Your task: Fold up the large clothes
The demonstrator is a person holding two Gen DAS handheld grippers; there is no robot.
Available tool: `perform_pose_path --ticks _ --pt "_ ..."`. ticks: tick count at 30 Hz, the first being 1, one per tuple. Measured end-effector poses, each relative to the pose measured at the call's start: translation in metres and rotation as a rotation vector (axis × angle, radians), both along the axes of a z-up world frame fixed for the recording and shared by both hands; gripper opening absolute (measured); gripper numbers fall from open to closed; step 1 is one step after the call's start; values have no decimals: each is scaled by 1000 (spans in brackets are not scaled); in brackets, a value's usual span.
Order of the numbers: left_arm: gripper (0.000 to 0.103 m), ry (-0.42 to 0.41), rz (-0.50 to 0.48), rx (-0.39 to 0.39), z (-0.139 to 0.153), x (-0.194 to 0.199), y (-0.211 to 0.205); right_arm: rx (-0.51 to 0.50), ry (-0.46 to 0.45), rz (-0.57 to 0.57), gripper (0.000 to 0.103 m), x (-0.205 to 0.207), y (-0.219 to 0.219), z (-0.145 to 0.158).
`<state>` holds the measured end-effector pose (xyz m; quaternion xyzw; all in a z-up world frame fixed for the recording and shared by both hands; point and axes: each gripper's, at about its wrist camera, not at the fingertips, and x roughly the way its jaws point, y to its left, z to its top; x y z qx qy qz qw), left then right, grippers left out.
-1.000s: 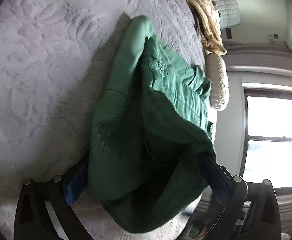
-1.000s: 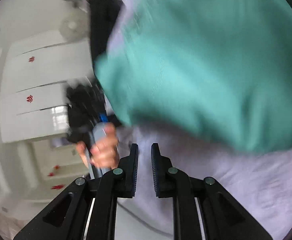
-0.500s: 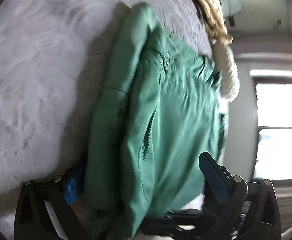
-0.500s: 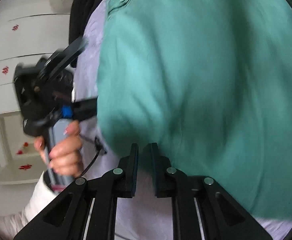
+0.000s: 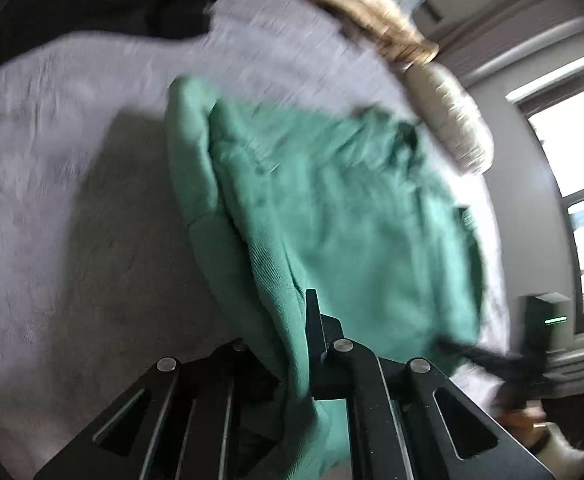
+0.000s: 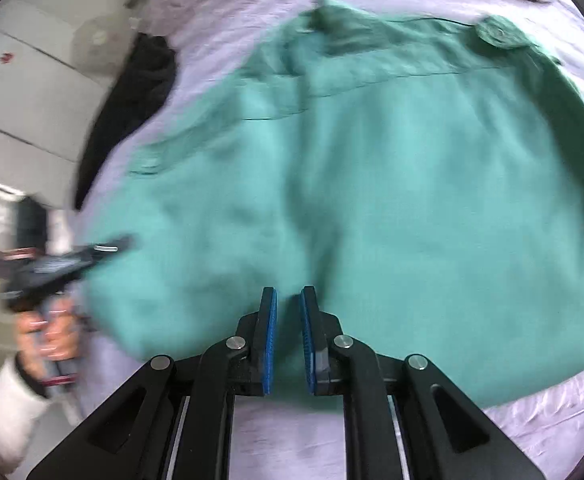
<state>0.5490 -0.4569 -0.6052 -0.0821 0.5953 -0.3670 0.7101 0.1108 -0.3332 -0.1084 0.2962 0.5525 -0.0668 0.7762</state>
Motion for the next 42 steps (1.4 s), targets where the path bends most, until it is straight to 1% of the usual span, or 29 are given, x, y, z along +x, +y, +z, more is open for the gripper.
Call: perform_pose_path --ticks 2,3,5,7,8,9,12,14,16,19,21,23,24,26,28,29,30,31,32,33,34,35,36,37,38,39,40,41,42 --pt "11 -22 0 -31 21 -4 -8 40 50 -2 12 -11 -14 -29" --pt "11 -41 -8 -43 34 -8 -15 39 53 -5 12 -13 -15 -36" --pt "11 -79 -42 -58 58 -20 -35 23 39 -3 13 -16 -14 -40" --pt "11 -121 -96 -74 84 -35 -66 41 20 -4 13 -23 -17 -37" --pt "11 -138 -123 -75 94 -42 -84 66 9 -9 13 -25 -19 -37" --pt "11 -150 -151 -71 103 -44 -111 108 -3 -21 13 -30 -25 -37" --pt "11 -178 -266 -70 122 -69 -164 245 -38 -75 13 -44 -42 -40" --pt "11 -205 -328 -66 129 -86 -199 303 -98 -128 13 -68 -66 -28" --pt "11 -209 -377 -54 128 -103 -235 325 -153 -177 13 -93 -90 -18" --pt "11 -184 -432 -56 111 -124 -288 364 -213 -255 13 -132 -125 -11" --pt "11 -180 -461 -6 89 -141 -327 392 -221 -320 14 -159 -152 -20" --pt "11 -173 -483 69 63 -155 -353 428 -211 -375 16 -170 -172 -29" --pt "11 -171 -493 99 55 -161 -360 467 -217 -401 15 -178 -179 -37" --pt "11 -201 -529 193 35 -178 -373 536 -237 -433 13 -185 -186 -49" --pt "11 -251 -558 236 32 -188 -376 562 -249 -439 13 -187 -191 -56" --pt "11 -271 -563 238 36 -192 -375 569 -253 -437 13 -190 -193 -57" --pt "22 -280 -567 237 40 -193 -374 575 -256 -437 13 -190 -194 -58" --pt "52 -268 -579 222 46 -195 -369 582 -261 -440 13 -191 -197 -59" --pt "72 -258 -580 200 52 -195 -363 591 -271 -446 13 -187 -201 -61" --pt "89 -294 -554 159 69 -198 -354 600 -287 -457 13 -188 -203 -61" --pt "89 -344 -537 124 77 -191 -348 609 -305 -474 14 -187 -206 -63" --pt "91 -382 -539 108 87 -186 -344 621 -319 -490 22 -182 -205 -66" --pt "92 -410 -533 103 96 -183 -337 637 -334 -507 39 -186 -209 -65" --pt "92 -439 -499 109 106 -177 -328 668 -365 -530 49 -190 -214 -65" --pt "92 -454 -466 112 112 -172 -318 708 -412 -553 65 -194 -220 -63" --pt "92 -464 -405 117 120 -160 -299 730 -440 -559 75 -195 -215 -58" --pt "92 -462 -355 129 117 -142 -293 757 -471 -563 77 -194 -220 -56" --pt "92 -452 -282 153 117 -126 -275 771 -482 -559 78 -180 -221 -56" --pt "92 -440 -219 175 114 -111 -260 773 -470 -544 78 -174 -225 -55"
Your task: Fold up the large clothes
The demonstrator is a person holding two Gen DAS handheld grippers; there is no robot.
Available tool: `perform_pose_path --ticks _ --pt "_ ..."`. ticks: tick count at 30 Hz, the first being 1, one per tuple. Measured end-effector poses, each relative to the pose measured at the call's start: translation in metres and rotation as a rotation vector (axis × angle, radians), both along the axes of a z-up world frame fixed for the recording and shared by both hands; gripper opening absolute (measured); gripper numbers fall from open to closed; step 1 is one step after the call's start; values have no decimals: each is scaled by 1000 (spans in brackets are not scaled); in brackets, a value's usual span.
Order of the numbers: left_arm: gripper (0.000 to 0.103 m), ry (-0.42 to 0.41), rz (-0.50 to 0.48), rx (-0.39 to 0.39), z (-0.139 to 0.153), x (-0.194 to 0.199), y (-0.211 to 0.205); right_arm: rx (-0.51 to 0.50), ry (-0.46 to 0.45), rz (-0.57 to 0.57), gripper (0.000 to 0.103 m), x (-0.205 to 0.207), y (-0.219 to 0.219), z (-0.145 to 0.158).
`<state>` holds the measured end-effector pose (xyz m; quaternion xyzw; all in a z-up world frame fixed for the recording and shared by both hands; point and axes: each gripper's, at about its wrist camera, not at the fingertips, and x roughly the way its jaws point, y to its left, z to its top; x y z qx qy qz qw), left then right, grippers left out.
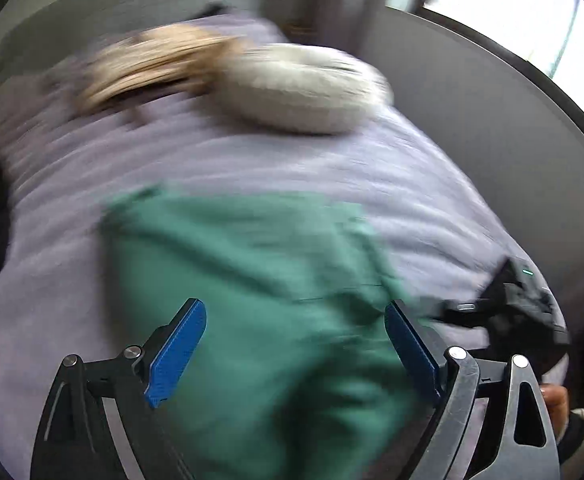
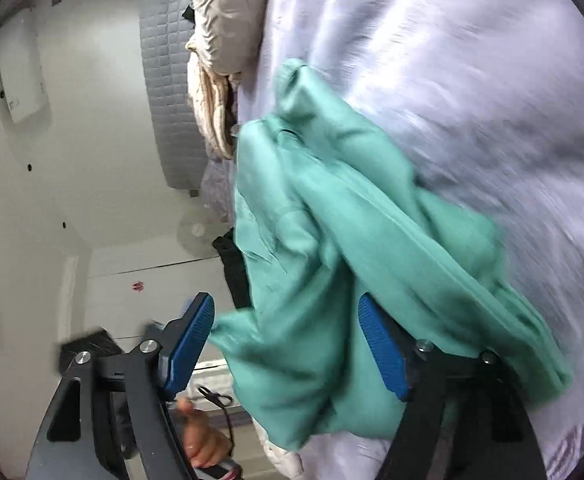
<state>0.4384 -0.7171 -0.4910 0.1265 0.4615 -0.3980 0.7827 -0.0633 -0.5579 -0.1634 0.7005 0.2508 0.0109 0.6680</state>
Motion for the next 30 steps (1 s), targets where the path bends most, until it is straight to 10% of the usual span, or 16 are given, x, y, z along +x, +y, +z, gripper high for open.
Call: perform_pose_path --ticks 7,8,9,10,17,23,28,30 --pt "92 73 339 133 -59 69 88 -110 99 187 79 62 4 15" --pt "92 97 350 140 -68 70 95 -132 116 207 69 74 5 17" --pt "92 125 362 147 -77 70 100 -145 128 223 24 82 6 17" --pt "92 135 372 148 -82 67 100 -162 146 236 6 91 9 17" --pt "92 121 283 67 -76 37 41 -264 -45 164 6 64 -10 80" --pt "92 69 172 138 -96 24 -7 -283 221 133 7 12 -38 32" --pt "92 70 215 154 -75 22 22 -271 251 135 27 8 -38 27" --pt "92 79 224 162 -68 15 39 -324 252 140 57 -3 -33 48"
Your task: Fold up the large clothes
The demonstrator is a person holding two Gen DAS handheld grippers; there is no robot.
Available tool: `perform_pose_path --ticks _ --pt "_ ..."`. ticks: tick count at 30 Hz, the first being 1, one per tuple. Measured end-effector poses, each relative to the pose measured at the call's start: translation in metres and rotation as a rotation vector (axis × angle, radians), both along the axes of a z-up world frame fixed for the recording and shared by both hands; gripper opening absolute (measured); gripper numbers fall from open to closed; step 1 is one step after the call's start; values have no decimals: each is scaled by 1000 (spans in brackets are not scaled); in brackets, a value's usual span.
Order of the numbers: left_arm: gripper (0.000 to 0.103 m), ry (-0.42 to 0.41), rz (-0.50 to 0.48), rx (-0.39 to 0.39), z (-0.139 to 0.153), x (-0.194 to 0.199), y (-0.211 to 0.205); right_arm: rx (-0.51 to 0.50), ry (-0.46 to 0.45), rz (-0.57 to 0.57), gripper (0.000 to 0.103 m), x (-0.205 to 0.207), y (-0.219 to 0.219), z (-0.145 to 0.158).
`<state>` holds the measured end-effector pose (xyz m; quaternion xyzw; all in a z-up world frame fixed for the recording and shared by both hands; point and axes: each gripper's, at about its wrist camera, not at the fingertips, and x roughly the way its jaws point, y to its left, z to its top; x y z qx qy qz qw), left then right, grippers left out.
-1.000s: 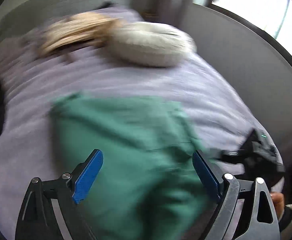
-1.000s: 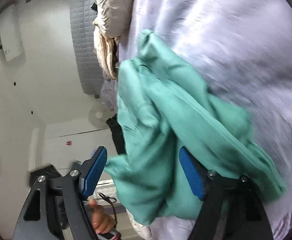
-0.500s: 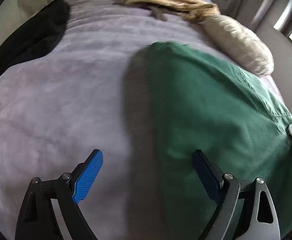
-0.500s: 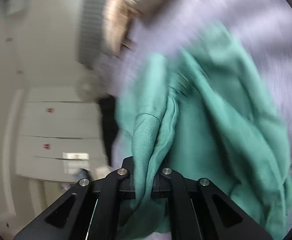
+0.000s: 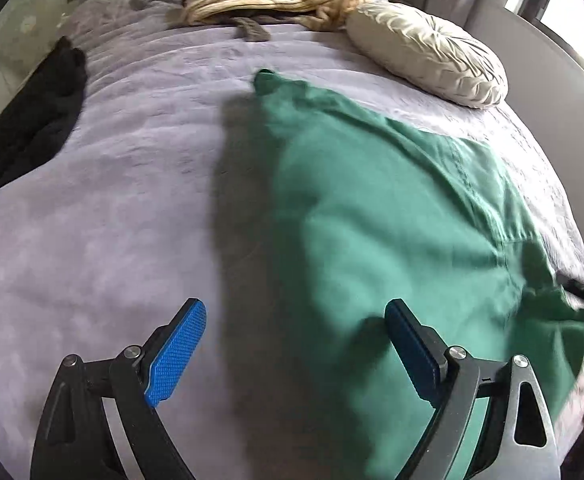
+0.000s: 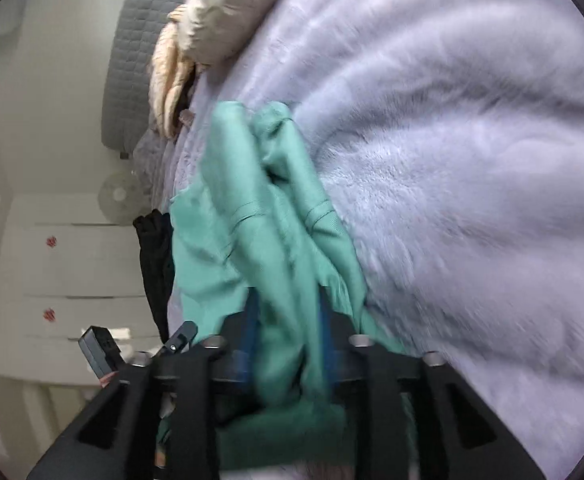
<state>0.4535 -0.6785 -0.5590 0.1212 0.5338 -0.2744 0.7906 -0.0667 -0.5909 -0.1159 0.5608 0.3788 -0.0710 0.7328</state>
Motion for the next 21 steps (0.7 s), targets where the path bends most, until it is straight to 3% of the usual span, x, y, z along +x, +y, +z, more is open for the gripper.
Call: perform_pose_path --ticks 4,8,10,11,14,15,17,19,21 --pt "92 47 10 -24 6 -11 20 -39 -62 23 60 -16 4 37" --pt "92 81 -47 -49 6 -31 12 -119 -57 173 60 8 25 59" --pt "92 71 -103 -35 0 -44 7 -153 6 231 39 16 37 56" --pt "92 73 -126 -18 -5 -50 8 -161 34 243 10 19 41 54" --pt "95 77 -152 -25 -22 -59 21 -217 108 220 9 5 55 45" --pt "101 82 -144 -31 -26 -58 27 -232 144 215 7 -2 59 38" --pt "102 91 -136 -38 -32 -56 34 -207 224 202 3 -12 65 7" --pt "102 102 -131 -36 -33 -55 40 -153 240 169 1 -23 70 -16" --pt "102 92 -136 -25 -28 -57 43 -180 232 147 1 -26 74 -14"
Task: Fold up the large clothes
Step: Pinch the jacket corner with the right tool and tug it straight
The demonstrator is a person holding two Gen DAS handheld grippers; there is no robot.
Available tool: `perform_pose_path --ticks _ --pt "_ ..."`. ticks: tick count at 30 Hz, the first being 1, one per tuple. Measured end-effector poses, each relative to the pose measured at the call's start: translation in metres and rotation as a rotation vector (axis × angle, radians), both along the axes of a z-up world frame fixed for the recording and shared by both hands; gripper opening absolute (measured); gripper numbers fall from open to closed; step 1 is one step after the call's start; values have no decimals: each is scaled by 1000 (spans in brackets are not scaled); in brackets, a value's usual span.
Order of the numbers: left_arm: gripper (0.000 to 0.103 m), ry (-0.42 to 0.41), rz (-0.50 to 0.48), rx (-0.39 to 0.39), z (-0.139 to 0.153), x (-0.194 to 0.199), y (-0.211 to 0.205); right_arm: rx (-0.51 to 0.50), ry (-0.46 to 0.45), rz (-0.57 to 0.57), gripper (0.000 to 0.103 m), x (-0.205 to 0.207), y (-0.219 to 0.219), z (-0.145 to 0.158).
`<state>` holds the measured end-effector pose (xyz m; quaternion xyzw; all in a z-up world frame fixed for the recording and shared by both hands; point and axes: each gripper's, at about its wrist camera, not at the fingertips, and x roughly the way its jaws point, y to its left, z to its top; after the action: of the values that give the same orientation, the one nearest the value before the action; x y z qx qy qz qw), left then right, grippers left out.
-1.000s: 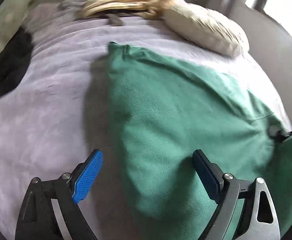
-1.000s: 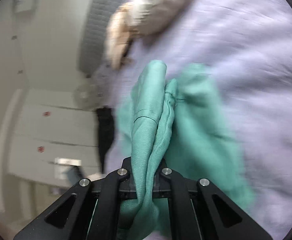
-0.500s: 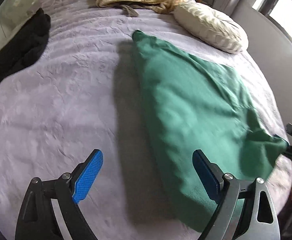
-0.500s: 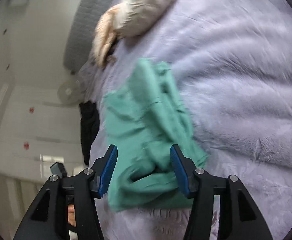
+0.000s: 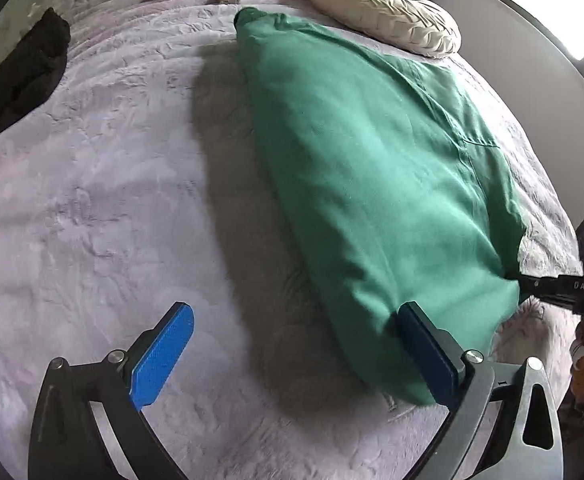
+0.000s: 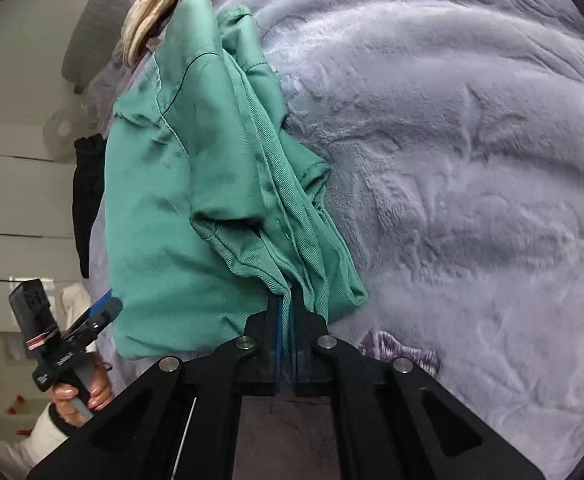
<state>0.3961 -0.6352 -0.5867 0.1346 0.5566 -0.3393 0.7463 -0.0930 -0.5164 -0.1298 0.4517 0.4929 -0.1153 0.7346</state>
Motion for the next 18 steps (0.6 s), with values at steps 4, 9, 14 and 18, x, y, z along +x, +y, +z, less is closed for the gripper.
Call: perform_pose_path --ticks 4,9,14,18 --pt "102 -2 4 42 12 -1 13 -34 40 -20 1 3 8 13" --pt "102 32 77 27 19 12 20 -129 41 -60 3 0 14 49" --pt "102 46 140 85 11 20 12 -293 -6 -26 7 25 24 91" --pt "102 39 148 114 8 19 3 -326 -44 24 7 50 25 106"
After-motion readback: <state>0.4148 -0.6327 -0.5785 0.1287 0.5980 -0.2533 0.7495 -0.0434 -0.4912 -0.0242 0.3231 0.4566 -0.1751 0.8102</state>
